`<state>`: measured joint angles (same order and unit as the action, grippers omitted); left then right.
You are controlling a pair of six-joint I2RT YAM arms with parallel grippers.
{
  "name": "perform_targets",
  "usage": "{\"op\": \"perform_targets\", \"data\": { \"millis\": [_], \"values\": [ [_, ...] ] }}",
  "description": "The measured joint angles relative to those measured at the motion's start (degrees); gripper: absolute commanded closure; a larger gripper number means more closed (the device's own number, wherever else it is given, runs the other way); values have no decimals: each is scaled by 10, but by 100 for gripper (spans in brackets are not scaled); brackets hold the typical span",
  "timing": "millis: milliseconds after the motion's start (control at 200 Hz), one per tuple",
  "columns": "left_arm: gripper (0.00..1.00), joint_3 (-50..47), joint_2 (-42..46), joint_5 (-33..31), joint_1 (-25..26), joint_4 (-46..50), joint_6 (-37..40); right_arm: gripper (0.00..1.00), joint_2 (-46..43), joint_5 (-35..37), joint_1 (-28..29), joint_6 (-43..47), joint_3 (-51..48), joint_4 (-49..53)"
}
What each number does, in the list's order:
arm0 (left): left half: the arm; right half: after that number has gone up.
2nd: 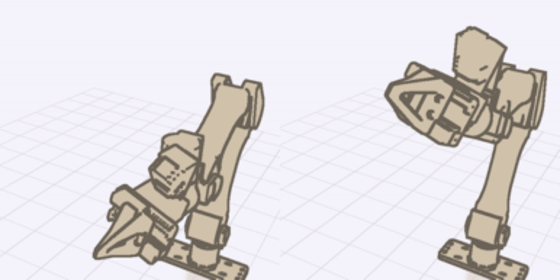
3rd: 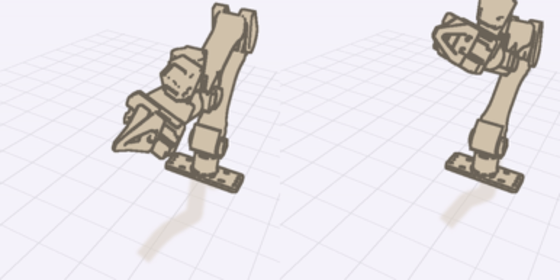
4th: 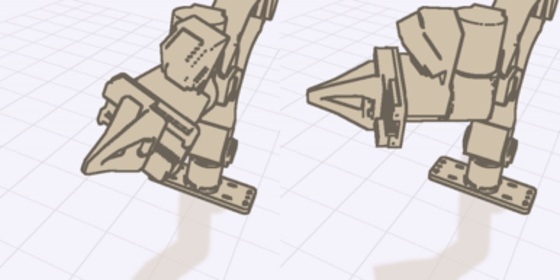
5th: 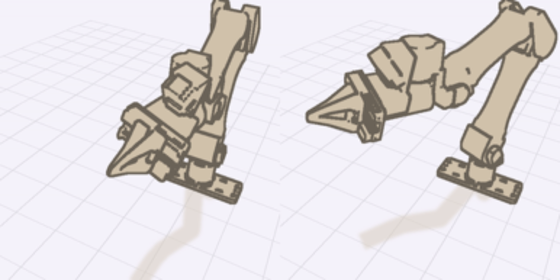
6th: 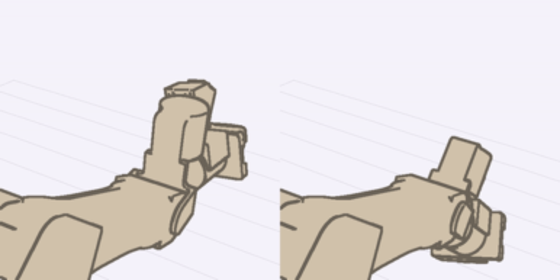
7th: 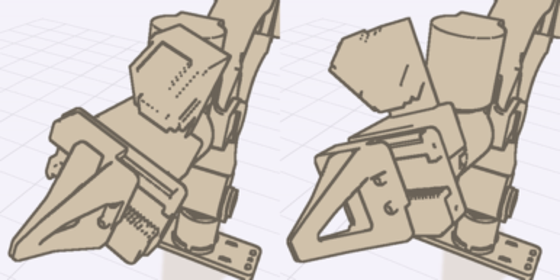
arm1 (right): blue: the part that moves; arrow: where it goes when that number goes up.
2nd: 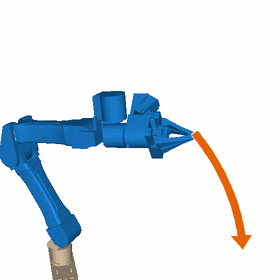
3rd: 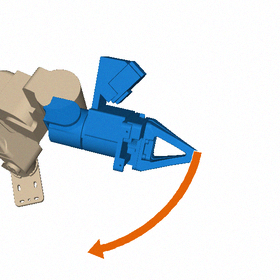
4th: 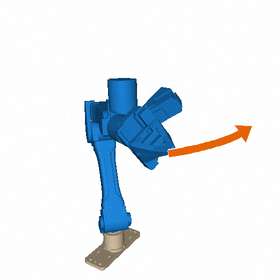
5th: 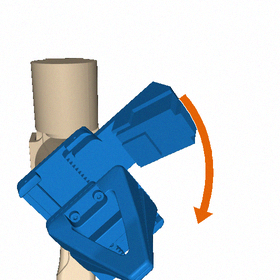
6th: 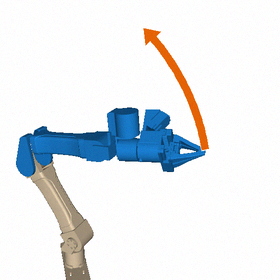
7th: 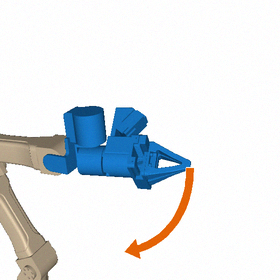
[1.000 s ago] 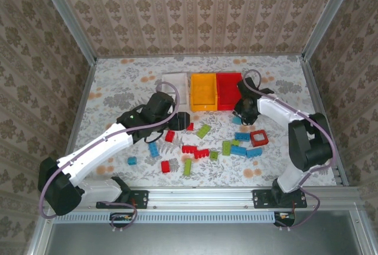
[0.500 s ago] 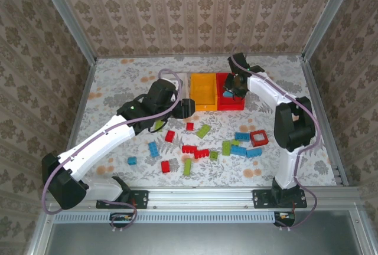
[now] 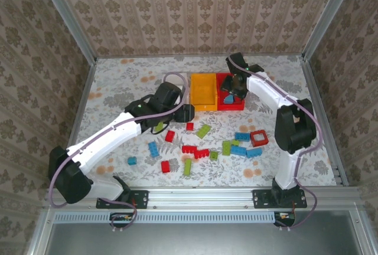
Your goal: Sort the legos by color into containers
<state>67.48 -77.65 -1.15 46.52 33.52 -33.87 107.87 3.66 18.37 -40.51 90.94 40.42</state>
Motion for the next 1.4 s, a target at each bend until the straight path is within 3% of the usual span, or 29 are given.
{"op": "perform_targets", "data": {
  "millis": [255, 545, 750, 1070, 1265, 1400],
  "values": [
    [37, -65, -25, 41, 13, 42, 49, 35, -201, -72, 66, 103, -153, -64],
    [35, -50, -120, 54, -19, 68, 60, 31, -283, -145, 98, 123, -337, -71],
    [35, 42, -239, 34, -16, 57, -1, 23, -327, -201, 100, 123, -358, -116],
    [37, 125, -331, 1, -20, 55, -27, 22, -356, -235, 100, 123, -359, -137],
    [47, 134, -374, 0, -23, 53, -39, 23, -356, -239, 99, 123, -359, -136],
    [61, 136, -380, -7, -24, 53, -42, 24, -356, -240, 98, 123, -359, -136]
  ]
}}
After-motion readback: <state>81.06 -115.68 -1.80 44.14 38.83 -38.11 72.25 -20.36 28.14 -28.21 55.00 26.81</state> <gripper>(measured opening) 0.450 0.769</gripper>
